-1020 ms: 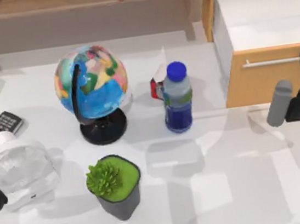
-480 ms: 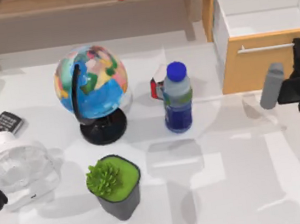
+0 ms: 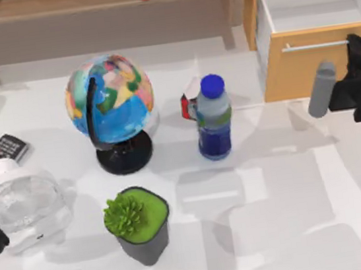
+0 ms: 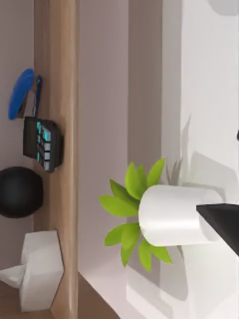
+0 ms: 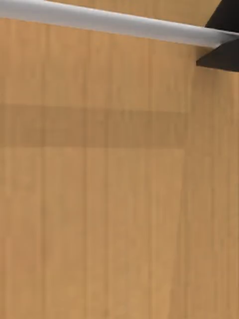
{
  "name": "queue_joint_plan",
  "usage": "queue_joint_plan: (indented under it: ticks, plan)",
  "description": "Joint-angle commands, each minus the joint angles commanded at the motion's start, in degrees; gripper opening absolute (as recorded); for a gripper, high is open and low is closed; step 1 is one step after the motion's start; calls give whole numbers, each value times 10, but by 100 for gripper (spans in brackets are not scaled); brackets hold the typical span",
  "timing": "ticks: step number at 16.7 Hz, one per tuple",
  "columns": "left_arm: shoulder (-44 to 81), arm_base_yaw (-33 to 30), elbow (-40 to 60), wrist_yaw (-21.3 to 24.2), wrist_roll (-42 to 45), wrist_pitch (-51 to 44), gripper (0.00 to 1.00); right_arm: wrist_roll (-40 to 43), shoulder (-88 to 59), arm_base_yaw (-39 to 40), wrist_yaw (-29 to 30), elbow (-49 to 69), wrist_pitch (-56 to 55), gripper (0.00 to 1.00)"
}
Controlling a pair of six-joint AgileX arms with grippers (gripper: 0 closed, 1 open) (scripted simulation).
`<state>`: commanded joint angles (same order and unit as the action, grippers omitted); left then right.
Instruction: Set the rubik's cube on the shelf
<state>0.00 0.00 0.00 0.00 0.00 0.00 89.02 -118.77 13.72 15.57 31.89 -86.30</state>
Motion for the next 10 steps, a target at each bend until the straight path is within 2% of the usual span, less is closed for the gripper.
queue_joint_plan:
  ticks: [10]
  plan:
    - [0, 0, 0, 0, 0, 0, 100, -1, -25, -10, -10, 64, 38, 0]
